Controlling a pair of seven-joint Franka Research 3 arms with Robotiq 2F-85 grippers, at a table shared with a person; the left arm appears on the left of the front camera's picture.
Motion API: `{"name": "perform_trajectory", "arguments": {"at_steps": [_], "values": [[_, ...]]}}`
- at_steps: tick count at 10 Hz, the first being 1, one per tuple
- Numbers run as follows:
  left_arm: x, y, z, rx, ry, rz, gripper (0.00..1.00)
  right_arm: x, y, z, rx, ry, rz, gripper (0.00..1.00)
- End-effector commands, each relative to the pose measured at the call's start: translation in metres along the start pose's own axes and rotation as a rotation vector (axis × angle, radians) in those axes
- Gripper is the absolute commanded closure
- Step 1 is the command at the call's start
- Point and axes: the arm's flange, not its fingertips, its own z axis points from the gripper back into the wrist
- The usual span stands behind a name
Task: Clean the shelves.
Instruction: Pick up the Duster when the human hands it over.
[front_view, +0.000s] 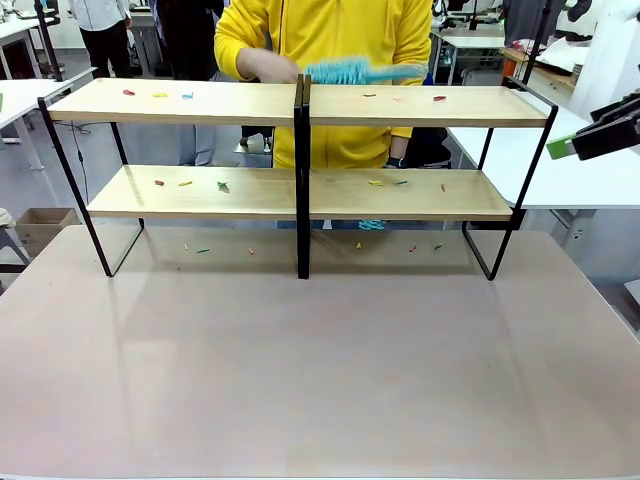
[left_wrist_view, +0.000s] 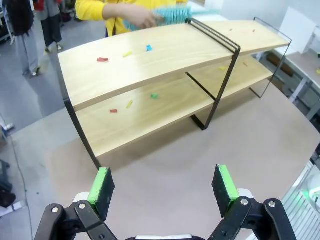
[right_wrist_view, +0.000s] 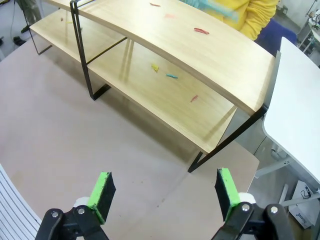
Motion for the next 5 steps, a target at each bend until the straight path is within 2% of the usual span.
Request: {"name": "perform_trajectory", "arguments": {"at_steps": [1, 2, 3, 4, 5], "values": [[-0.094, -0.037, -0.018, 0.026, 0.036, -0.050, 0.00, -0.012, 0.000, -0.009, 0.006, -0.014, 0.019, 0.00], [-0.095, -0.036, -0.016, 0.033, 0.029, -0.047, 0.00, -0.012, 0.001, -0.010, 0.007, -0.016, 0.017, 0.00], [-0.095, -0.036, -0.016, 0.037, 0.030, -0.049, 0.00, -0.012, 0.001, -0.005, 0.030, -0.071, -0.038, 0.00], [-0.095, -0.035, -0.016, 0.034, 0.033, -0.056, 0.00, -0.011, 0.001, 0.002, 0.046, -0.108, -0.148, 0.00], [-0.096, -0.034, -0.017, 0.032, 0.035, -0.056, 0.00, -0.012, 0.002, 0.007, 0.027, -0.103, -0.222, 0.00]]}}
